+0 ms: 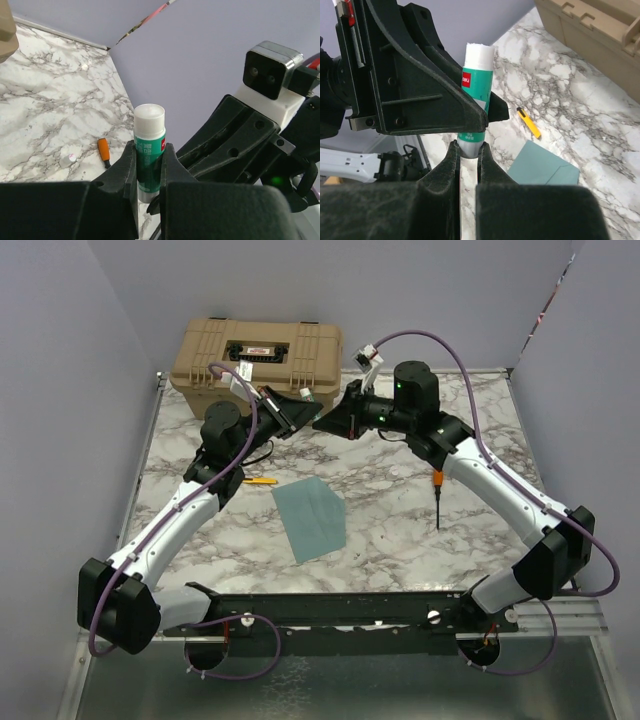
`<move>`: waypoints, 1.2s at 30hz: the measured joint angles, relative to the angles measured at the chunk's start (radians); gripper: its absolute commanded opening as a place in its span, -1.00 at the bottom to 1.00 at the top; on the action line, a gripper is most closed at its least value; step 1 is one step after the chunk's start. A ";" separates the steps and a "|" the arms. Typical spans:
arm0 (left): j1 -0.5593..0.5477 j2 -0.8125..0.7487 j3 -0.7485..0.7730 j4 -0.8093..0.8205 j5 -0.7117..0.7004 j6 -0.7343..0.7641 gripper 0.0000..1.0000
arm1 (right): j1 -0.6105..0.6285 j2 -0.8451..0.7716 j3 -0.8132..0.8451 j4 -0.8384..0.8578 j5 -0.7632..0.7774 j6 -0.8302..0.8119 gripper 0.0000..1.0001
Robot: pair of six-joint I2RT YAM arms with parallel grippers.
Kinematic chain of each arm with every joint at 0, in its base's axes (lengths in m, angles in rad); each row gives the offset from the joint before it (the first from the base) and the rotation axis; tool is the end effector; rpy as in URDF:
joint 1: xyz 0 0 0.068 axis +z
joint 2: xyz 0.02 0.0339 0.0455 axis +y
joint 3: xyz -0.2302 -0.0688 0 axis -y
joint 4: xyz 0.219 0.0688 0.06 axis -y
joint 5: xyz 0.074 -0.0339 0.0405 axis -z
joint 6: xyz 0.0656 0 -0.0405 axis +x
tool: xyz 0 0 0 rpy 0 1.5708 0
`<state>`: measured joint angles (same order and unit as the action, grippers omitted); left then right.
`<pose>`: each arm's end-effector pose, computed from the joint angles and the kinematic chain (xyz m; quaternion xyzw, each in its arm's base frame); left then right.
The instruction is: Place the letter into the envelope and seal it
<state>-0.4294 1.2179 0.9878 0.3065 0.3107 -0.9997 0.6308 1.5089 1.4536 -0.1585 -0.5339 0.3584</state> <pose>0.2675 -0.1446 0.3484 -0.0799 0.6762 -0.5543 0.4786 0.2672 0.2365 0.3634 -0.2660 0.7215 0.4681 0.4354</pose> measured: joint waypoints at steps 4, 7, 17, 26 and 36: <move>0.000 -0.007 0.003 0.008 0.016 0.011 -1.00 | -0.014 -0.002 -0.017 0.038 -0.039 0.050 -1.00; 0.000 -0.012 0.003 0.031 0.033 0.008 -1.00 | -0.051 -0.016 -0.075 0.143 -0.111 0.175 -0.99; -0.018 -0.026 -0.013 0.197 0.062 -0.070 -1.00 | -0.127 -0.004 -0.357 0.894 -0.249 1.012 -0.99; 0.013 -0.107 -0.033 0.303 -0.040 -0.047 -1.00 | -0.159 0.014 -0.402 1.174 -0.174 1.246 0.34; 0.012 -0.084 0.002 0.271 -0.047 -0.048 -1.00 | -0.090 -0.167 -0.216 0.587 -0.063 0.295 0.37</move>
<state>-0.4171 1.1343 0.9894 0.5777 0.2638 -1.0477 0.5411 1.3422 1.2373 0.4286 -0.5964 0.6537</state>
